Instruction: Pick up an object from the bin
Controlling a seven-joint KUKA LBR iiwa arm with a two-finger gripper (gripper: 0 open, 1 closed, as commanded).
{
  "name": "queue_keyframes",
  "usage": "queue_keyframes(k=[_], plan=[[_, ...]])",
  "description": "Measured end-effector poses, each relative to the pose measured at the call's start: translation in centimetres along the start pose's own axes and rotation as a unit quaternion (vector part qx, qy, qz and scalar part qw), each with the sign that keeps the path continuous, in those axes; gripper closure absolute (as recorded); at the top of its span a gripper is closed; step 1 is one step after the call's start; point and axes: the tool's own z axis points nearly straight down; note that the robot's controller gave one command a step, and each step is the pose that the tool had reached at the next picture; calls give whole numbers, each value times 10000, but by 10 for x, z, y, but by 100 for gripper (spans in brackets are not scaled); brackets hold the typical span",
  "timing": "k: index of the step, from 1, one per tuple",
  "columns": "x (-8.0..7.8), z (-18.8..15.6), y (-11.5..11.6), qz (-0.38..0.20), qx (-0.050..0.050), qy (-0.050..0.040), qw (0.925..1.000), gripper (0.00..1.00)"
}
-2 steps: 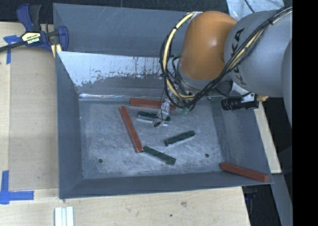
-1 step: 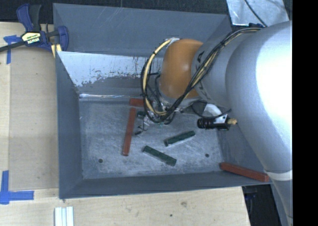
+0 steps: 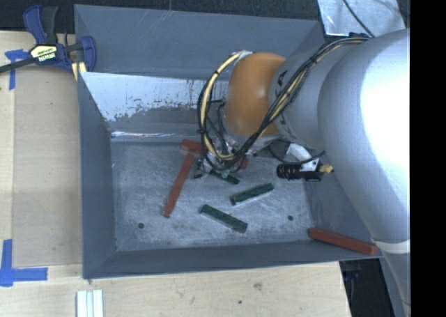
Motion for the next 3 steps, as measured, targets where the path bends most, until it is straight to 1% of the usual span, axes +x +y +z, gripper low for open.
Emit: queue_keyframes(k=[1,2,3], plan=[[-11,-129,8,171,-8,-2,9999,100],[0,-108,43,120,12,25,9999,100],[25,-81,23,20,38,49,10000,100]])
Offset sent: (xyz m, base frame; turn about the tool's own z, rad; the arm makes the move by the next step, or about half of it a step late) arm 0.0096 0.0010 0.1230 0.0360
